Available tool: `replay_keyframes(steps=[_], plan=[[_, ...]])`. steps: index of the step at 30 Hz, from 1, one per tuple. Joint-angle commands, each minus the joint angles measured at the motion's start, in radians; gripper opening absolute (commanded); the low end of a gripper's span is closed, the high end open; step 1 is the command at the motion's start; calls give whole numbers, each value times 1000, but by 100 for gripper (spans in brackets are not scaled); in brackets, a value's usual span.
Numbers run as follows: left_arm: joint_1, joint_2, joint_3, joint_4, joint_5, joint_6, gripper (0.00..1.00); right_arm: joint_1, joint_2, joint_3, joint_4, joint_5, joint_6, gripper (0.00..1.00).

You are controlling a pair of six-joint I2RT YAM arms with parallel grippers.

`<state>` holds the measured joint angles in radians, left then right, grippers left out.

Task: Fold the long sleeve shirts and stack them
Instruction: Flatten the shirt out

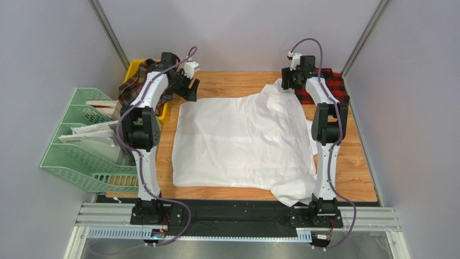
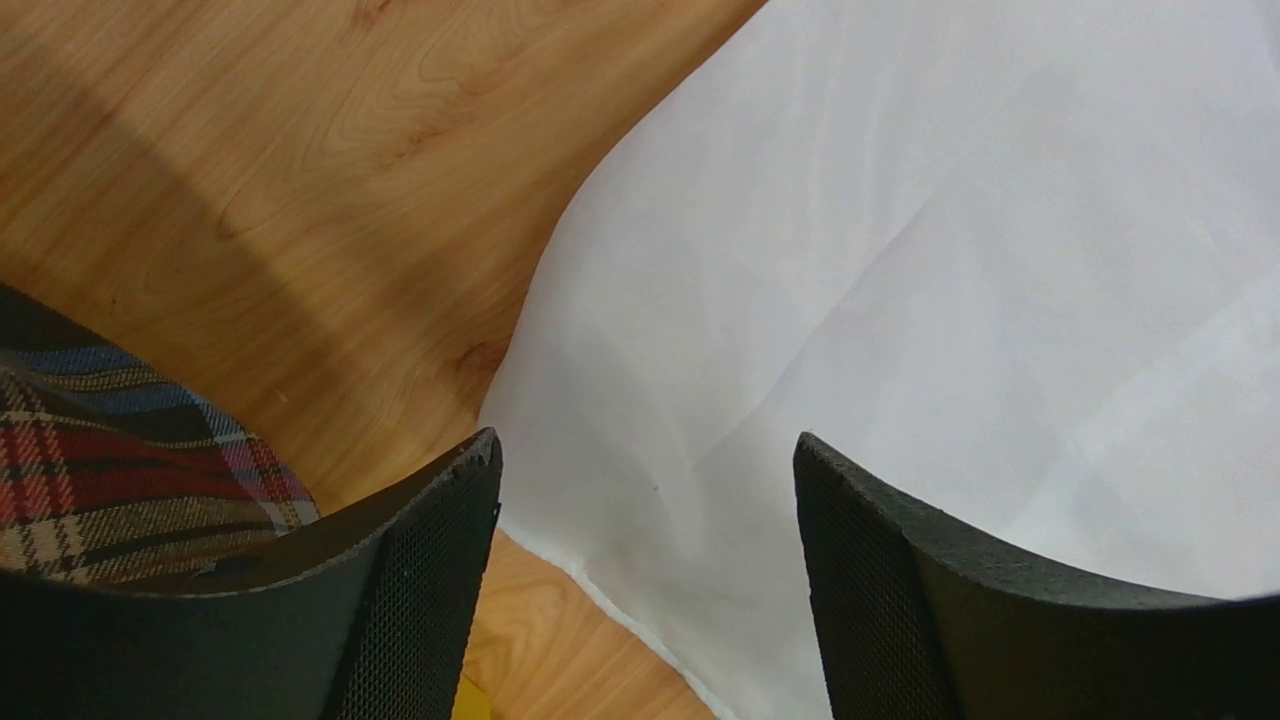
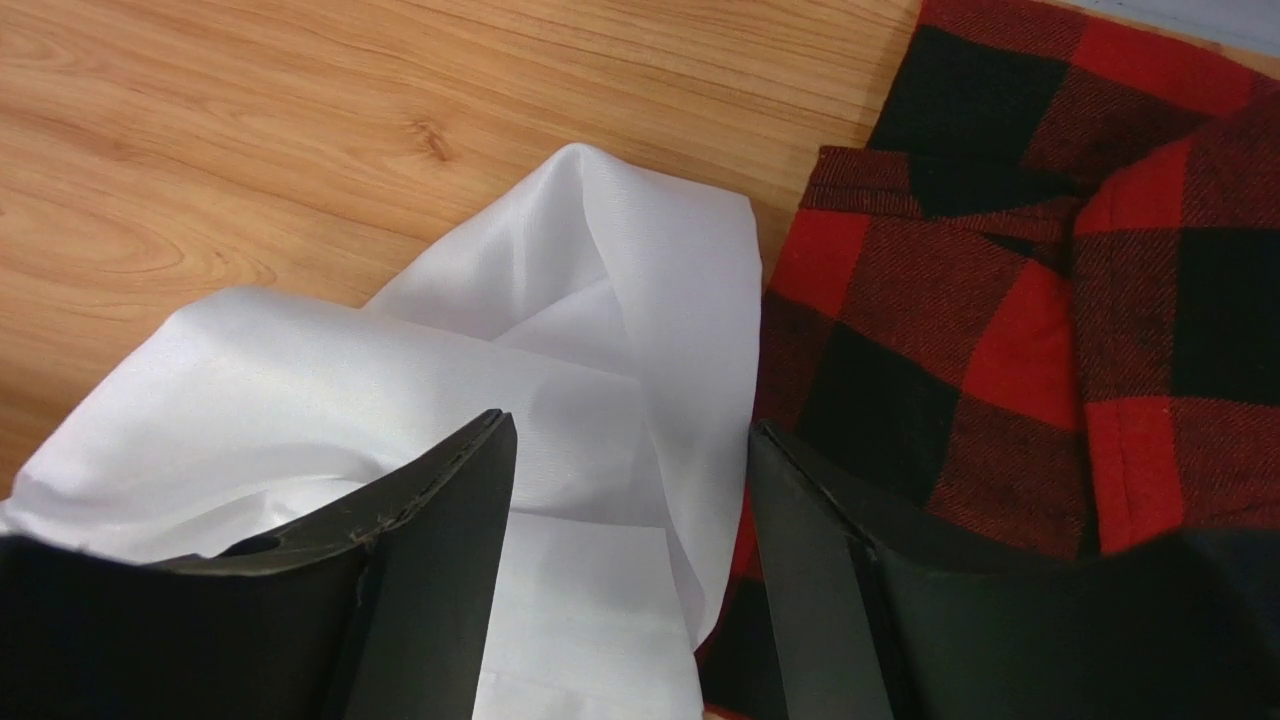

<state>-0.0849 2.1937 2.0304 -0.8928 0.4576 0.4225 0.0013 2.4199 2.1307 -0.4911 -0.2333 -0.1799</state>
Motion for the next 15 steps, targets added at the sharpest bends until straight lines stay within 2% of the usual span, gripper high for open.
replay_keyframes(steps=[1,3,6,7,9,10,15], plan=[[4,47,88,-29,-28,74,77,-6,24,60,86,65,-38,62],[4,101,178,-86,-60,134,77,-6,28,63,86,51,-52,58],[2,208,318,-164,-118,202,74,-6,34,69,79,42,-69,42],[2,242,341,-185,-125,228,73,-6,33,67,75,37,-76,27],[-4,258,373,-199,-134,268,72,-6,28,67,66,28,-104,11],[-7,264,367,-205,-140,307,71,-6,25,63,63,26,-108,0],[-26,262,346,-258,-86,383,69,-6,-28,31,62,-14,-125,0]])
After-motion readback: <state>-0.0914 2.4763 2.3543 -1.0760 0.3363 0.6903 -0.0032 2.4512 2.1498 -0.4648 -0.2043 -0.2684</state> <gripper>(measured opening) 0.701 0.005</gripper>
